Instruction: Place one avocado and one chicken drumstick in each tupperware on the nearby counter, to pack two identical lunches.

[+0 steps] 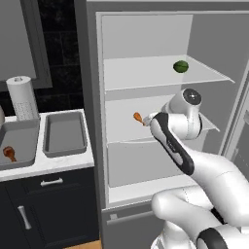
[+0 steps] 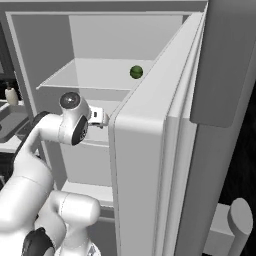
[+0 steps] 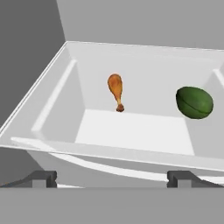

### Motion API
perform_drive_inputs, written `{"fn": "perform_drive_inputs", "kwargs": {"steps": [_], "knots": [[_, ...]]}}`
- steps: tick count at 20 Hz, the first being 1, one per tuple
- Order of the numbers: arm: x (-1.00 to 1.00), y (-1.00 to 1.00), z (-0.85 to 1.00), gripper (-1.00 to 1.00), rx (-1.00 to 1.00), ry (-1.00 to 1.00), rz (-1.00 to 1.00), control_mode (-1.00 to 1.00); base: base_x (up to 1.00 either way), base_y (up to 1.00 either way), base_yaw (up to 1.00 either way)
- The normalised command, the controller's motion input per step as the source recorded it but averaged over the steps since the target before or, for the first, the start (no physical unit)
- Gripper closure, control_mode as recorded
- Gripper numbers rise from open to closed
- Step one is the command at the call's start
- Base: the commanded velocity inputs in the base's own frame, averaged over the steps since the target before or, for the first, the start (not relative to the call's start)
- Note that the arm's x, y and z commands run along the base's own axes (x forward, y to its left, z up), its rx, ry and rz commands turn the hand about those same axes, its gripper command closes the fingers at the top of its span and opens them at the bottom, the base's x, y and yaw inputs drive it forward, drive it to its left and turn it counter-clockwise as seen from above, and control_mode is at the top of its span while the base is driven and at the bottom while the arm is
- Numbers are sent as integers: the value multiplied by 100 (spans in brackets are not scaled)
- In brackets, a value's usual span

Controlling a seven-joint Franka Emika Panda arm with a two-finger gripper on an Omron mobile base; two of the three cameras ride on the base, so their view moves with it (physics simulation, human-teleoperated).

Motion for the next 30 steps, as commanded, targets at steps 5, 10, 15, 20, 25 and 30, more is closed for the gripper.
{"fn": "perform_drive_inputs", "kwargs": {"steps": [5, 10, 15, 20, 25, 30], "knots": [[46, 6, -41, -100, 0, 0, 0, -100, 0, 0, 0], [55, 3, -32, -100, 0, 1, 0, -100, 0, 0, 0], [55, 0, -12, -100, 0, 0, 0, -100, 0, 0, 0], [38, 6, 0, -100, 0, 1, 0, -100, 0, 0, 0], [37, 6, 0, -100, 0, 3, 0, -100, 0, 0, 0], [33, 1, -19, -100, 0, 0, 0, -100, 0, 0, 0]]}}
